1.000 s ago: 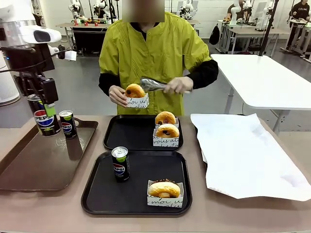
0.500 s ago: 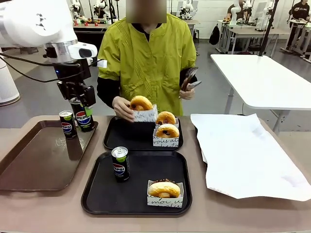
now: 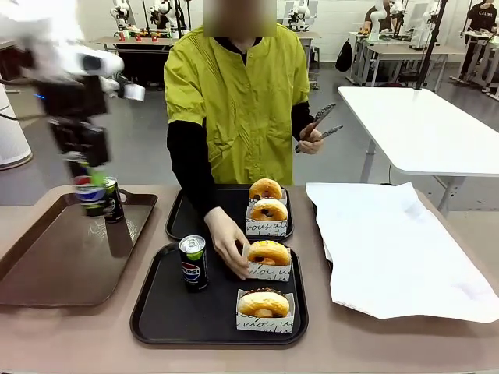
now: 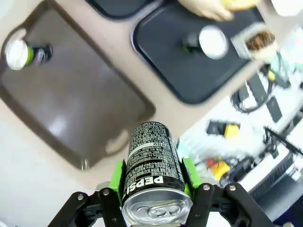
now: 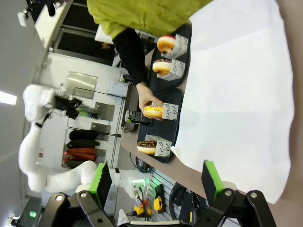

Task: Set up donuts and drinks on trays.
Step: Pick up one Pepsi coke from the Handle tray and place it on the Flat Tray without a Pepsi coke.

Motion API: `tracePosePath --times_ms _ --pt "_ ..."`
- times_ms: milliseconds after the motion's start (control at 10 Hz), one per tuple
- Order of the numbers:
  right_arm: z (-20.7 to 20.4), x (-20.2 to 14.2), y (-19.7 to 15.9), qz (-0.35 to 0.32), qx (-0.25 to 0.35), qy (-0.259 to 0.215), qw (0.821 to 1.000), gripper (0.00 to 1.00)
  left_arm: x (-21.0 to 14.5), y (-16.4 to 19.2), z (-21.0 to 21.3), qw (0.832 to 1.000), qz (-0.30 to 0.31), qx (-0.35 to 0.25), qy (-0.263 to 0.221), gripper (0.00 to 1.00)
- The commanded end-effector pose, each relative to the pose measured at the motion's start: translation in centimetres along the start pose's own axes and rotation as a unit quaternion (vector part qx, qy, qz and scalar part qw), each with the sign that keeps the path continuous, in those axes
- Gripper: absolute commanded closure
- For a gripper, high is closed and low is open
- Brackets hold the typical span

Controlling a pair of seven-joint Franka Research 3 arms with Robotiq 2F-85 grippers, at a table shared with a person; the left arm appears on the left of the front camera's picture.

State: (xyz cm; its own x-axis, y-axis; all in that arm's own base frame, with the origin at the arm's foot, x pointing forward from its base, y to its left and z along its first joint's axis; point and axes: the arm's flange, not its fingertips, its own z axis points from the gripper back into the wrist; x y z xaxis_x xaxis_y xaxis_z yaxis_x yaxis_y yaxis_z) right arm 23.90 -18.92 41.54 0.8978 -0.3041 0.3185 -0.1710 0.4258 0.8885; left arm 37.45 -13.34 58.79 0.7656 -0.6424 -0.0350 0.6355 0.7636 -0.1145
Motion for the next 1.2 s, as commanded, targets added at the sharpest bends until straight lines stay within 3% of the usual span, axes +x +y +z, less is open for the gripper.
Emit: tracePosePath --times_ms 0,200,500,800,1100 --pt "0.0 0.0 0.0 0.004 0.006 -0.002 1.000 0.00 -5.4 -1.0 2.1 0.999 -0.025 0.009 -0.029 0.41" --pt "0.0 0.0 0.0 0.004 0.006 -0.002 1.000 0.00 -3.4 -0.2 1.8 1.000 -0.024 0.000 -0.012 0.41" --pt "0.0 0.0 0.0 0.004 0.006 -0.002 1.000 0.00 -3.4 -0.6 1.1 1.000 -0.007 0.012 -0.016 0.41" --pt "0.0 0.0 0.0 0.004 0.006 -0.002 1.000 0.00 3.0 0.0 0.0 0.996 0.029 0.063 -0.057 0.41" --pt "0.0 0.0 0.0 0.004 0.006 -0.002 1.000 0.00 10.4 -0.9 -3.3 0.994 0.037 0.071 -0.075 0.41"
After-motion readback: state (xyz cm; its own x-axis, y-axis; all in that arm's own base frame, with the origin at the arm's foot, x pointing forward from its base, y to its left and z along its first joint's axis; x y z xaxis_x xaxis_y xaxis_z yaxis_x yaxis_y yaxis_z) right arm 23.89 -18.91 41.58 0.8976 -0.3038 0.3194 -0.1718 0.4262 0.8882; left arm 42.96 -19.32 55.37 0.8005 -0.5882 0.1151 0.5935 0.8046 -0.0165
